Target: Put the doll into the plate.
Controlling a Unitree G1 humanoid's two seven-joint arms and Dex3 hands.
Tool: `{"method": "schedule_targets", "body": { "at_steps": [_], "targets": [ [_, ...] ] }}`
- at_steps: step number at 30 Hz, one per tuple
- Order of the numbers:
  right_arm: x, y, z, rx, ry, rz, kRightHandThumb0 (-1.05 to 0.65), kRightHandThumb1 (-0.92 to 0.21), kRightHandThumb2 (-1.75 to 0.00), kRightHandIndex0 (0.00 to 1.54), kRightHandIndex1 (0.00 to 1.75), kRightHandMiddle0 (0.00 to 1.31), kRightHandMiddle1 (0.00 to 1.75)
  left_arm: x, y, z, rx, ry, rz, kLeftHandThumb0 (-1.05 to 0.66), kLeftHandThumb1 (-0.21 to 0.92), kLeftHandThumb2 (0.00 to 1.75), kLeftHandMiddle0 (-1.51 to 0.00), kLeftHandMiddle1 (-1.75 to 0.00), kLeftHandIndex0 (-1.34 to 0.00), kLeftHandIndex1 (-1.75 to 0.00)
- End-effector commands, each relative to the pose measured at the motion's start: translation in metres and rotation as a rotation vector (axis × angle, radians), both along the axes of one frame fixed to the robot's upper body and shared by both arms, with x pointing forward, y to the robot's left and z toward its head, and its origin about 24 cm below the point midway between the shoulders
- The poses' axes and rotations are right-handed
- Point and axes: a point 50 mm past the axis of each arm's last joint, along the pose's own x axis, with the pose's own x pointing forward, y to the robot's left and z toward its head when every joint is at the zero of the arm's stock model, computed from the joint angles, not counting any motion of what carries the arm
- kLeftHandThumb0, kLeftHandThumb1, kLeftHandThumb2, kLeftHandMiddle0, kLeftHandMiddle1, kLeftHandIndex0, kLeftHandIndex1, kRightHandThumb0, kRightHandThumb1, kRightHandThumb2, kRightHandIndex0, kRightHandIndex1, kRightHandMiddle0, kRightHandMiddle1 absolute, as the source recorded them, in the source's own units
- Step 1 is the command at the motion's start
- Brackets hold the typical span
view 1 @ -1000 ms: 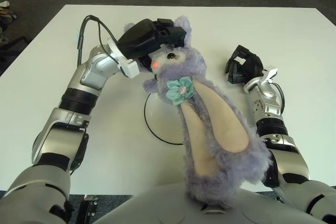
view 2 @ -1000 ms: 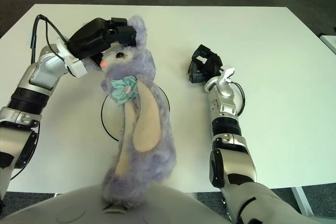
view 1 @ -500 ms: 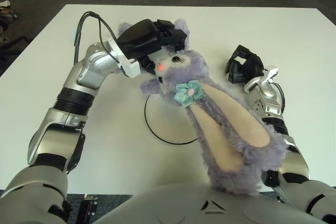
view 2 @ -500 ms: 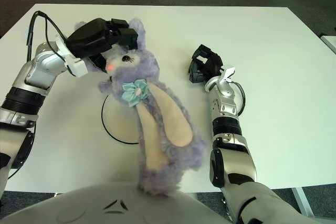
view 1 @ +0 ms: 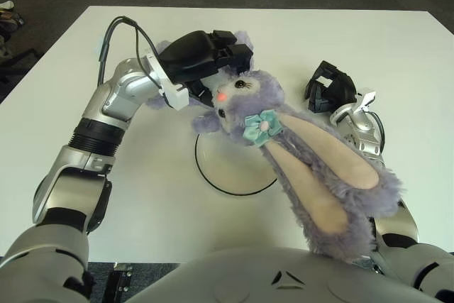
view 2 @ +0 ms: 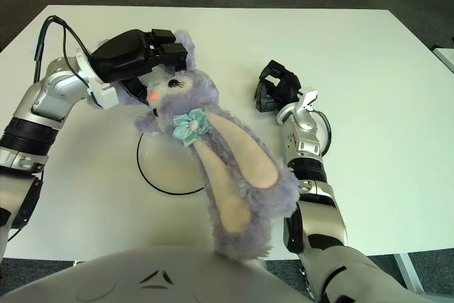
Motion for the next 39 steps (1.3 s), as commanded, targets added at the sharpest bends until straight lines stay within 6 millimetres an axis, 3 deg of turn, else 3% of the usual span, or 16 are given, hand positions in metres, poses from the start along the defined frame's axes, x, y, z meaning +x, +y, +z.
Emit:
{"method": "schedule_targets", "body": {
  "at_steps": [1,8,17,24,36,37,39],
  "targets": [
    [-0.026,0.002,-0.052,0.045,0.251,0.000,-0.01,0.12,-1.75,0.93,1.75,0.80,1.56,0.001,0.002,0.002,0.018,-0.014,0.005,-0.01,0.55,0.97,-0.40,-1.65,-0.39,-1.64],
    [-0.026,0.002,-0.052,0.044,0.254,0.001,-0.01,0.12,-1.75,0.94,1.75,0.81,1.55,0.000,0.000,0.000,0.029,-0.007,0.000,-0.01,0.65,0.82,-0.43,-1.64,-0.33,-1.55],
    [-0.027,0.003,-0.049,0.061,0.255,-0.007,-0.01,0.13,-1.75,0.94,1.75,0.83,1.52,-0.002,-0.001,-0.001,0.029,0.013,-0.016,-0.01,0.64,0.83,-0.45,-1.68,-0.33,-1.50],
    [-0.028,0.005,-0.046,0.068,0.255,-0.017,-0.01,0.14,-1.75,0.94,1.75,0.84,1.51,-0.004,-0.003,-0.003,0.039,0.043,-0.035,-0.01,0.64,0.83,-0.38,-1.62,-0.37,-1.60],
    [-0.026,0.004,-0.046,0.053,0.281,-0.019,-0.01,0.13,-1.75,0.94,1.75,0.82,1.54,-0.009,-0.007,-0.006,0.011,0.065,-0.061,-0.01,0.70,0.80,-0.31,-1.66,-0.30,-1.65],
    [-0.026,0.004,-0.046,0.052,0.282,-0.019,-0.20,0.00,-1.63,1.03,1.75,0.77,1.61,-0.010,-0.007,-0.006,0.007,0.067,-0.063,-0.01,0.70,0.79,-0.31,-1.66,-0.30,-1.65],
    [-0.026,0.004,-0.046,0.047,0.279,-0.018,-0.35,-0.11,-1.53,1.11,1.75,0.73,1.68,-0.011,-0.007,-0.007,0.000,0.070,-0.065,-0.01,0.71,0.79,-0.30,-1.67,-0.29,-1.66]
  ]
}}
